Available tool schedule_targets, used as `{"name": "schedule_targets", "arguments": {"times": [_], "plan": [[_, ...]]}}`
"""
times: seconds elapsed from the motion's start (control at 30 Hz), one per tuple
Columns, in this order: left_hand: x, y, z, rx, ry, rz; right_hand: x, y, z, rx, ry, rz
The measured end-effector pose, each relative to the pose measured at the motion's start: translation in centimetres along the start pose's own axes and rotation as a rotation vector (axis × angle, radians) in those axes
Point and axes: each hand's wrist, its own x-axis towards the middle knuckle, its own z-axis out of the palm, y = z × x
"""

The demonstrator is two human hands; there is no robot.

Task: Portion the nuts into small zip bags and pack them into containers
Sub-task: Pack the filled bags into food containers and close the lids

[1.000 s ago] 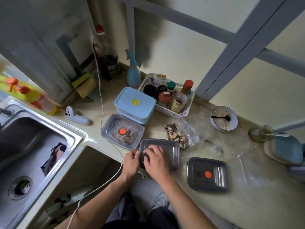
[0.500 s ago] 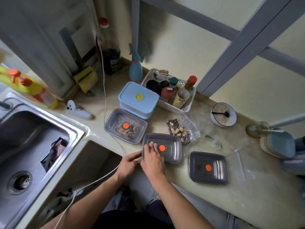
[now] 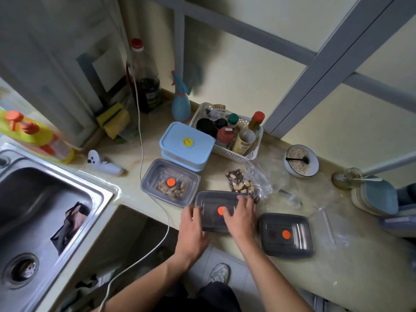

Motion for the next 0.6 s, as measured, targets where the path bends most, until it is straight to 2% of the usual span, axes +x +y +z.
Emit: {"name": "schedule_targets", "arguments": {"times": [0.1,0.2,0.3,0.37,0.47,0.6], "plan": [[1.9,2.1,0.3,0.339,-0.157,0.187,2.0,0.5,-1.0,-0.126,-0.096,0.036],[4.9,3.4,0.8,0.536,-0.367,0.198,3.7,0.7,-1.5,-0.157,-0.149,0.101],[7.7,3.8,1.5,0.692,-0.478,0.179,4.9,0.7,-1.4,-0.104,-0.279,0.159],[9.1,3.6,2.1,0.751,-0.553,0.165,5.0,0.7,-1.5,-0.124,-0.308,0.165],[9.9,4.0,2.7,0.782,-0.602,0.159,4.8,0.5,-1.6,-0.195,-0.296,0.147],[9.5,4.7,2.6,0.850,-0.582,0.160,4.2,-0.2,-1.6,-0.266,-0.220,0.156]]}}
